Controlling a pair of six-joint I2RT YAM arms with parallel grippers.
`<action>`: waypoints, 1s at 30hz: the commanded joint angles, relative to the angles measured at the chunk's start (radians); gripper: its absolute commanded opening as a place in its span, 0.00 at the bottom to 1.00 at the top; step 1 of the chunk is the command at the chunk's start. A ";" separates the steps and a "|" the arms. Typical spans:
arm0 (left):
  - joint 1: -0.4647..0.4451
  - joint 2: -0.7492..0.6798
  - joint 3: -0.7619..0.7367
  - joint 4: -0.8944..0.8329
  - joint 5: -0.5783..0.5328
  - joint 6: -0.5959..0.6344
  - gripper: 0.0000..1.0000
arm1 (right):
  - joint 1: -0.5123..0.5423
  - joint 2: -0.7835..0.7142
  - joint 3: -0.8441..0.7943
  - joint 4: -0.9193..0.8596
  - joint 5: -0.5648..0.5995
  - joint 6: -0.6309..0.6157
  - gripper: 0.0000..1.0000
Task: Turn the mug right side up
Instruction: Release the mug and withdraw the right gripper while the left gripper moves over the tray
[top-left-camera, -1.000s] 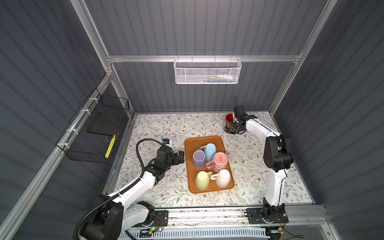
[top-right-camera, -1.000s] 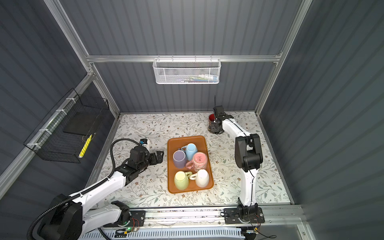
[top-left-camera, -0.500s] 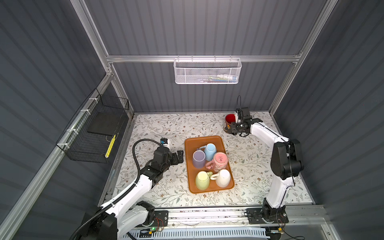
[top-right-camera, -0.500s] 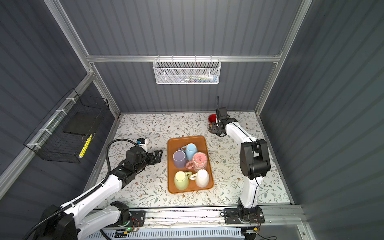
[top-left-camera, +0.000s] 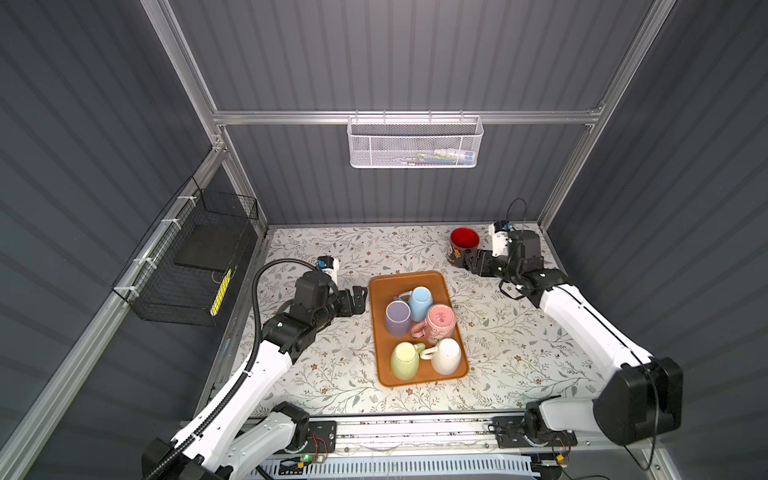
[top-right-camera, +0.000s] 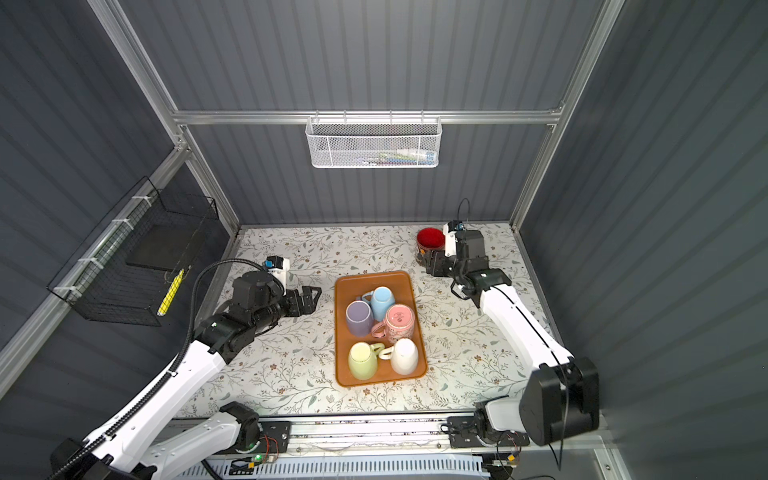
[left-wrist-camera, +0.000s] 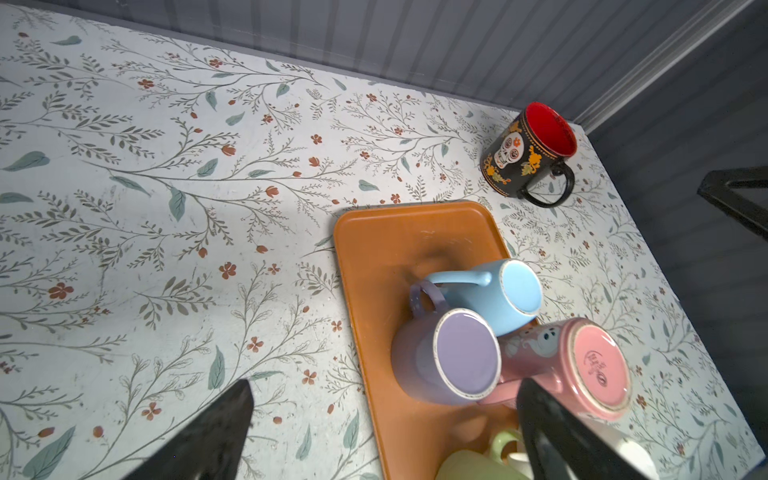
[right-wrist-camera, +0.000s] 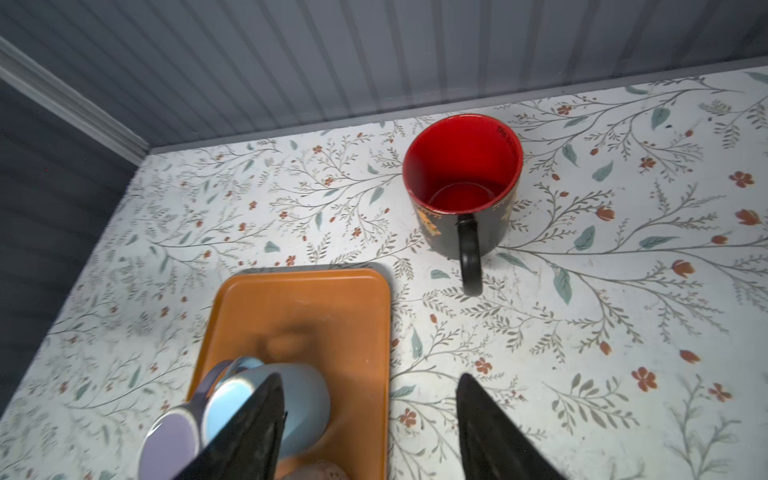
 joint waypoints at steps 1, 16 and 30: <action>0.003 0.068 0.138 -0.156 0.150 0.106 0.98 | 0.000 -0.114 -0.113 0.065 -0.117 0.077 0.67; 0.003 0.296 0.361 -0.147 0.433 0.609 1.00 | 0.000 -0.557 -0.452 0.178 -0.364 0.212 0.71; 0.005 0.730 0.630 -0.299 0.458 1.077 0.92 | 0.000 -0.649 -0.523 0.170 -0.400 0.190 0.70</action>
